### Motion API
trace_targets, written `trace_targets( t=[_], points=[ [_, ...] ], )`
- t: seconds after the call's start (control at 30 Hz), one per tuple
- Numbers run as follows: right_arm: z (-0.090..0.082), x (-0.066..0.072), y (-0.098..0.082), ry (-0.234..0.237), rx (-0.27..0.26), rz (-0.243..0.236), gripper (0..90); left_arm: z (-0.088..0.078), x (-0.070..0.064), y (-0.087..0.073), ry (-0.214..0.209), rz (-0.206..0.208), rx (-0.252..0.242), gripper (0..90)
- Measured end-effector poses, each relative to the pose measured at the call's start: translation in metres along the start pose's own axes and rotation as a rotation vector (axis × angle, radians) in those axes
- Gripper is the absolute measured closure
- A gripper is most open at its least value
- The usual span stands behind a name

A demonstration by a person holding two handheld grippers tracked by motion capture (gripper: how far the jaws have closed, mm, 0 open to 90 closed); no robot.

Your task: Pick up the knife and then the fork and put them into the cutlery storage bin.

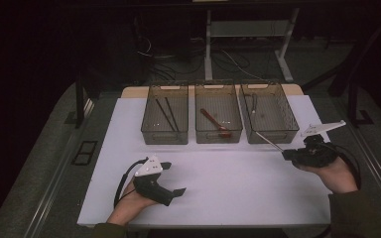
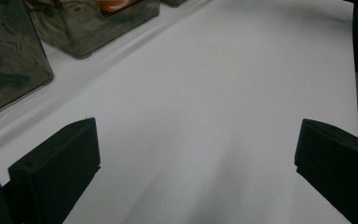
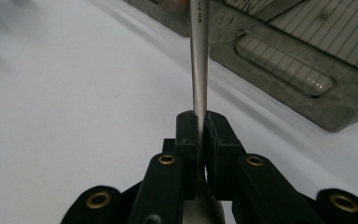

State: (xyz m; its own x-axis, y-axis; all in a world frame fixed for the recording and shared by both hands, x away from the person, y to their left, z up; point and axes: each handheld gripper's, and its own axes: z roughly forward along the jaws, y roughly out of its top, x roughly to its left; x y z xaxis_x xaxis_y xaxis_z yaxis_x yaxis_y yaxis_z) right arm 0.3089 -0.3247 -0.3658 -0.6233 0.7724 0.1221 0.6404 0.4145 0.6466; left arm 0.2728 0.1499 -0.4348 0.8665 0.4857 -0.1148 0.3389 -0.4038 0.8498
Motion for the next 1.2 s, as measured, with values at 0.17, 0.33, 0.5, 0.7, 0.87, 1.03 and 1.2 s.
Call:
trace_targets(
  t=[0.17, 0.33, 0.5, 0.7, 0.87, 1.03, 1.2],
  points=[
    [-0.004, -0.009, 0.006, -0.016, -0.04, 0.023, 84.6, 0.0, 0.0, 0.0, 0.001, -0.003, -0.002, 0.0],
    [-0.007, -0.016, 0.016, -0.041, -0.07, 0.039, 84.6, 0.0, 0.001, 0.0, 0.002, 0.0, 0.003, 0.0],
    [-0.008, -0.025, 0.026, -0.067, -0.102, 0.065, 84.6, 0.0, 0.001, 0.0, 0.001, -0.006, 0.004, 0.0],
    [-0.003, -0.034, 0.04, -0.107, -0.093, 0.074, 84.6, 0.0, 0.001, -0.001, 0.001, -0.006, 0.001, 0.0],
    [0.0, -0.043, 0.049, -0.126, -0.096, 0.092, 84.6, 0.0, 0.001, -0.001, -0.001, -0.004, 0.003, 0.0],
    [0.001, -0.05, 0.056, -0.137, -0.09, 0.108, 84.6, 0.001, 0.001, -0.001, -0.002, -0.004, 0.004, 0.0],
    [0.003, -0.056, 0.066, -0.151, -0.085, 0.113, 84.6, 0.001, 0.0, 0.0, -0.002, -0.005, -0.001, 0.0]
  ],
)
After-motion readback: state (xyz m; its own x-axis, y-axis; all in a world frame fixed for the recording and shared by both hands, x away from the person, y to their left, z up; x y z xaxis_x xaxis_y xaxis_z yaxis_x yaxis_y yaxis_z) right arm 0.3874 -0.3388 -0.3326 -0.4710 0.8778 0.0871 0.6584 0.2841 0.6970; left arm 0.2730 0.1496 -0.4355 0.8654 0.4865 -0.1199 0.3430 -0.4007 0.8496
